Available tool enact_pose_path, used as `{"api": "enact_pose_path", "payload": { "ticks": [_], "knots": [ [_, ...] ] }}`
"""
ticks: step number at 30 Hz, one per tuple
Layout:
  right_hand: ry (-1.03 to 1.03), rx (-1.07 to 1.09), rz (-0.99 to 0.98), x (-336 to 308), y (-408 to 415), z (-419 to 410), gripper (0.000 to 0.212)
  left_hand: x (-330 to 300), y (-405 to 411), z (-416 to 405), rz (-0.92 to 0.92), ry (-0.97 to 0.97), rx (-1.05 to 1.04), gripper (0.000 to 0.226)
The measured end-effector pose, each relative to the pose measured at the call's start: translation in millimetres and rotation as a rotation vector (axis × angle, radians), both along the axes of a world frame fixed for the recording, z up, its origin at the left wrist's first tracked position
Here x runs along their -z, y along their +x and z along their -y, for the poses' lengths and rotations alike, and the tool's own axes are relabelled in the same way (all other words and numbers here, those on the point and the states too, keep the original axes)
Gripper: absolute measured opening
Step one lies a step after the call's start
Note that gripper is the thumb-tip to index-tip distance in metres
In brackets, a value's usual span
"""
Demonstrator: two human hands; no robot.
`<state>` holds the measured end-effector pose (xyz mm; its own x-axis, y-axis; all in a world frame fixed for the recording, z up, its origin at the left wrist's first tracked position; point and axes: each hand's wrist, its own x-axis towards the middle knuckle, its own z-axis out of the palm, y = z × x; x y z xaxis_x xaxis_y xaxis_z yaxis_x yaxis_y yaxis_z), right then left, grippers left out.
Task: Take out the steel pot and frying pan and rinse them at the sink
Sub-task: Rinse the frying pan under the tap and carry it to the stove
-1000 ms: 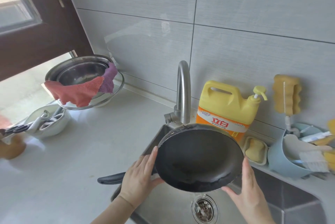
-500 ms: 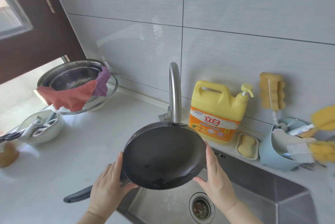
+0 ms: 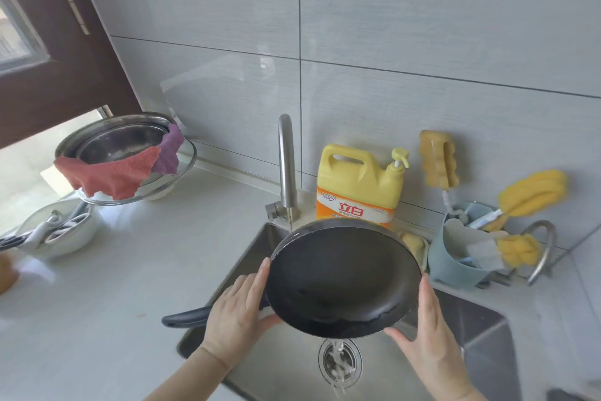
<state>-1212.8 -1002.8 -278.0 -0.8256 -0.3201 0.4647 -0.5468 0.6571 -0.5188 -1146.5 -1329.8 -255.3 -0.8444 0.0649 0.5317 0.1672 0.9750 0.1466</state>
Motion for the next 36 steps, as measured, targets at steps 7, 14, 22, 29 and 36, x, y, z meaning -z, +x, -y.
{"api": "enact_pose_path", "payload": {
  "ticks": [7,14,22,29,36],
  "knots": [
    [-0.015,0.008,-0.018,-18,14,-23,0.15,-23,2,-22,-0.045,-0.019,0.049,0.097],
    [-0.024,-0.028,0.005,-23,17,-29,0.147,-26,7,-28,-0.034,0.009,0.035,0.096],
    [0.055,-0.098,0.018,-10,3,15,0.161,-6,10,10,0.073,0.15,-0.052,0.096],
    [0.114,-0.136,0.095,-1,-11,67,0.157,8,17,52,0.137,0.153,-0.169,0.101],
    [0.183,-0.166,0.144,4,-21,98,0.16,25,29,77,0.02,0.063,-0.23,0.102]
  ]
}}
